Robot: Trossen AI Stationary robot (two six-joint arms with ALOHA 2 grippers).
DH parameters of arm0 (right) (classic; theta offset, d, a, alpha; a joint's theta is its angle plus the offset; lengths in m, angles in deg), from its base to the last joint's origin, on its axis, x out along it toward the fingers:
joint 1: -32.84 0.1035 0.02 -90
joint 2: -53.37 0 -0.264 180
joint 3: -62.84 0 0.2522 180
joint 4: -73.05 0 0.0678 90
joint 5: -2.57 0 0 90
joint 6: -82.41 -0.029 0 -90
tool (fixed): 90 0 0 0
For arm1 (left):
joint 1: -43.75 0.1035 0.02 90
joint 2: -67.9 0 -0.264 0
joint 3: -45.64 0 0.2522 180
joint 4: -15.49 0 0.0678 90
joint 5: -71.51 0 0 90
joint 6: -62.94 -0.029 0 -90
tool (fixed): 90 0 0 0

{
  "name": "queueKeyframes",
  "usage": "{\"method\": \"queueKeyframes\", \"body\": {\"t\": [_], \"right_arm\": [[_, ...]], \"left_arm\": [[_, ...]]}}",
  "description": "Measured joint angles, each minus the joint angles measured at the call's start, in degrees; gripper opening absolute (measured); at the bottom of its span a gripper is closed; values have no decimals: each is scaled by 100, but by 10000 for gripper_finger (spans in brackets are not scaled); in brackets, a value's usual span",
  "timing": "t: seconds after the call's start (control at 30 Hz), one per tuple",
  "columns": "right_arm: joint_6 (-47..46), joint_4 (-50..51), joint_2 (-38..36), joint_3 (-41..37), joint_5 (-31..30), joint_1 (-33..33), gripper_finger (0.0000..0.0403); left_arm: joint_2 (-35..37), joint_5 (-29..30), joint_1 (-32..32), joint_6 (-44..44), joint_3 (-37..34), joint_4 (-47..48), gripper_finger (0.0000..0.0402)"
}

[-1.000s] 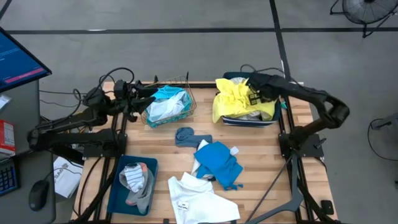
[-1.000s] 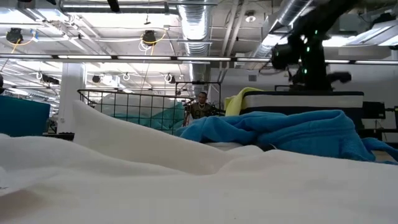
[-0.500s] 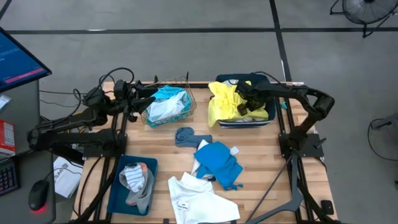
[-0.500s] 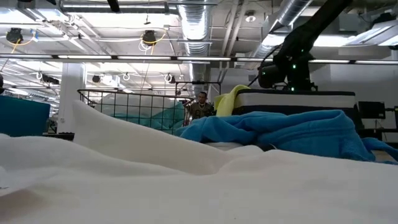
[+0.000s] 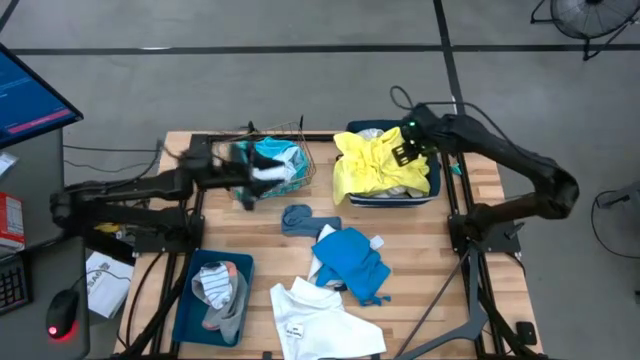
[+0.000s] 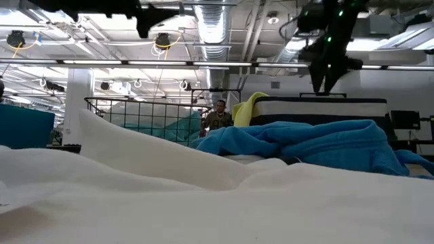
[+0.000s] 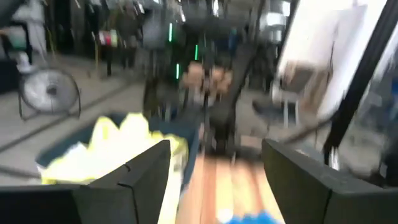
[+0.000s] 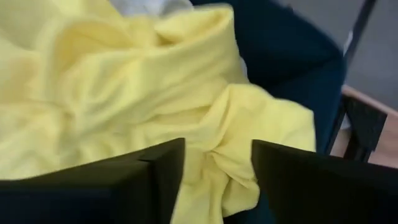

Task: Pick & Place Cloths
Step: Put the yellow shirt into the dark blue bin

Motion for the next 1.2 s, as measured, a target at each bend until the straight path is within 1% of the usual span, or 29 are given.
{"method": "queueKeyframes", "body": {"t": [0.1,0.23,0.33,0.43,0.5,0.57,0.73,0.87,1.07,1.2], "right_arm": [[-51,1,-395,32,2,178,226],[-325,4,-797,32,1,440,247],[-493,2,-1027,34,-1,604,248],[-638,2,-1179,34,-1,733,248],[-707,2,-1247,34,-3,811,248],[-778,3,-1279,34,-5,878,248],[-798,4,-1289,34,-8,1021,248],[-803,4,-1274,34,-14,1112,248],[-848,2,-1276,34,-19,1217,248],[-848,2,-1276,34,-14,1217,248]], "left_arm": [[-566,133,-259,-339,3,30,251],[-1395,457,-605,-677,223,50,267],[-1977,785,-868,-1087,585,87,274],[-2538,1483,-1096,-1404,1070,360,275],[-2894,1926,-1183,-1437,1324,512,275],[-3247,2044,-1242,-1433,1507,537,274],[-3986,2107,-1385,-1382,1806,523,276],[-4412,2586,-1418,-1078,1888,482,279],[-4924,2927,-1381,-996,1900,-138,279],[-5214,3143,-1359,-1099,1901,-428,279]]}}
